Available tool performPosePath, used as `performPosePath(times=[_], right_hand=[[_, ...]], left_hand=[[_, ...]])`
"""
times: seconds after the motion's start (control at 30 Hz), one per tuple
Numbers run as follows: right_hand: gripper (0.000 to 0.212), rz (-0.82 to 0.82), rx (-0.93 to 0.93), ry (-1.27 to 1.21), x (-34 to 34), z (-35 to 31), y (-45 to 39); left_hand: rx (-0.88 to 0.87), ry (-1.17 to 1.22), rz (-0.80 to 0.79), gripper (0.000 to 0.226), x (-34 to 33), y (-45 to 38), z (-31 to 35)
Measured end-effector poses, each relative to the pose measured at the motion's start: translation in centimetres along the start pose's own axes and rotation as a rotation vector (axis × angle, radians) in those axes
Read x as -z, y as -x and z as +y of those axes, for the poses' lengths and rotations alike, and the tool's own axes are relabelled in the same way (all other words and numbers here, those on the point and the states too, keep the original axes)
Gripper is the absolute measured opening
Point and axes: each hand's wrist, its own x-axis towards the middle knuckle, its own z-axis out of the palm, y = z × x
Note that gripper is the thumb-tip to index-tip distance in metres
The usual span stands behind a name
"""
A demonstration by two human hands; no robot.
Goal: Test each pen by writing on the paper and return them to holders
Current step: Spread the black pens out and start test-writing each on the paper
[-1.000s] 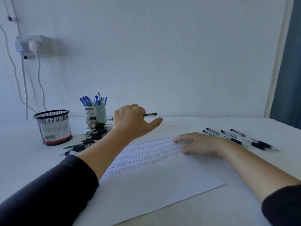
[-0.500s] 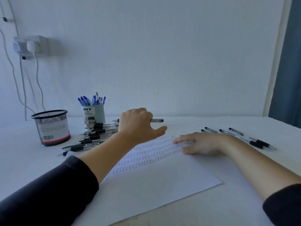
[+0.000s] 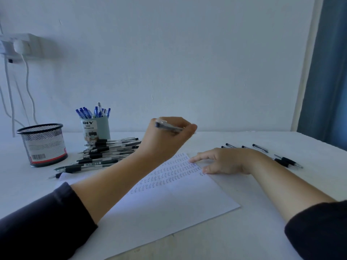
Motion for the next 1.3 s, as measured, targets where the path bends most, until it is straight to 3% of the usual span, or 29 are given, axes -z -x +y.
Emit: performPosePath(times=[0.07, 0.17, 0.27, 0.53, 1.3], right_hand=[[0.046, -0.006, 0.003, 0.006, 0.0, -0.1, 0.0], [0.047, -0.006, -0.021, 0.007, 0.0, 0.1, -0.1], [0.045, 0.021, -0.094, -0.099, 0.0, 0.3, -0.4], [0.031, -0.006, -0.062, -0.275, 0.1, 0.6, -0.4], [0.035, 0.000, -0.107, -0.305, -0.1, 0.4, -0.3]], left_hand=[[0.196, 0.206, 0.027, 0.016, -0.7, -0.1, 0.5], [0.493, 0.486, -0.022, 0.022, -2.2, 0.3, 0.4], [0.620, 0.512, -0.072, 0.022, -3.6, 1.2, -0.2], [0.606, 0.161, -0.154, 0.017, -4.6, 1.6, -1.0], [0.566, 0.044, -0.165, 0.016, -5.0, 1.5, -1.3]])
